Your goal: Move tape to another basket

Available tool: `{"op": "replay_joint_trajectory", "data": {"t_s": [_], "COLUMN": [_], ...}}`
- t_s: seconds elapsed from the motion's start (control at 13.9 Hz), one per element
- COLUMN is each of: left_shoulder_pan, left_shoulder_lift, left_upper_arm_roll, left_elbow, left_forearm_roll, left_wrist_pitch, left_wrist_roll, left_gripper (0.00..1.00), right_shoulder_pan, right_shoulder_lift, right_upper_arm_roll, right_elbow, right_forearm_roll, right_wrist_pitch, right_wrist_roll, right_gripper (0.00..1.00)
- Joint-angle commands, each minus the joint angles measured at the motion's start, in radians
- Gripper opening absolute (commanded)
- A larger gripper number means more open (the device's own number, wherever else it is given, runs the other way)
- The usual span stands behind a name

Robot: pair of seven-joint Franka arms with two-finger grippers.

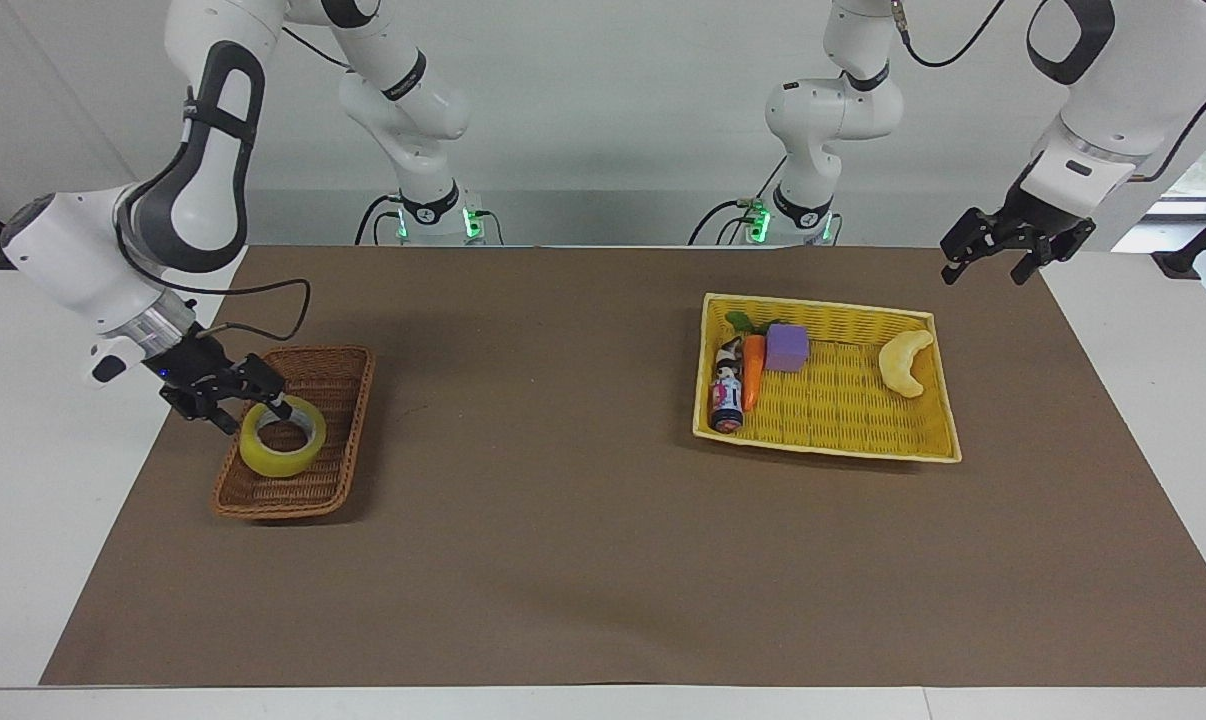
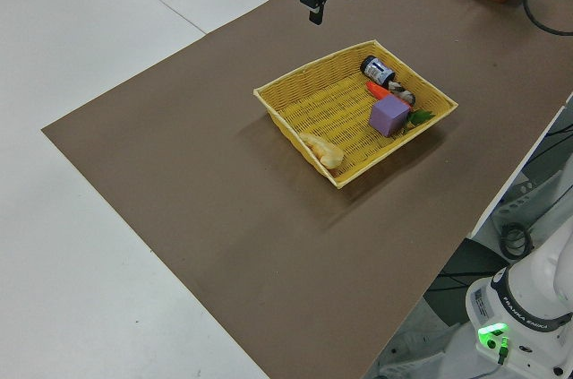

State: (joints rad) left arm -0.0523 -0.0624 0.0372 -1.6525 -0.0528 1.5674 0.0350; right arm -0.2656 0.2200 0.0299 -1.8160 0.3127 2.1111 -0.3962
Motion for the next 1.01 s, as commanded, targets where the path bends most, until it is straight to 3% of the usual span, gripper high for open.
{"op": "replay_joint_trajectory", "data": {"t_s": [0.0,0.29,0.5,0.93], "left_shoulder_pan": [0.032,0.022,0.034,0.032], "left_shoulder_lift": [-0.025,-0.023,-0.023,-0.017], "left_upper_arm_roll": [-0.034,-0.031,-0.03,-0.025], "left_elbow": [-0.026,-0.026,-0.029,-0.016], "left_forearm_roll": [0.016,0.036,0.045,0.042], "left_wrist_pitch": [-0.041,-0.006,0.02,0.003], "left_wrist_roll": [0.017,0.025,0.025,0.014], "left_gripper": [1.0,1.0,1.0,1.0], "right_shoulder_pan": [0.072,0.127,0.17,0.209], "right_shoulder_lift": [-0.047,-0.091,-0.16,-0.268], "right_upper_arm_roll": [0.001,0.001,0.001,0.021], "right_elbow": [-0.009,-0.013,-0.008,0.087], "right_forearm_roll": [-0.157,-0.22,-0.341,-0.36], "right_wrist_pitch": [0.006,-0.01,-0.077,-0.366], "right_wrist_roll": [0.179,0.286,0.39,0.531], "right_gripper": [1.0,1.0,1.0,1.0]}}
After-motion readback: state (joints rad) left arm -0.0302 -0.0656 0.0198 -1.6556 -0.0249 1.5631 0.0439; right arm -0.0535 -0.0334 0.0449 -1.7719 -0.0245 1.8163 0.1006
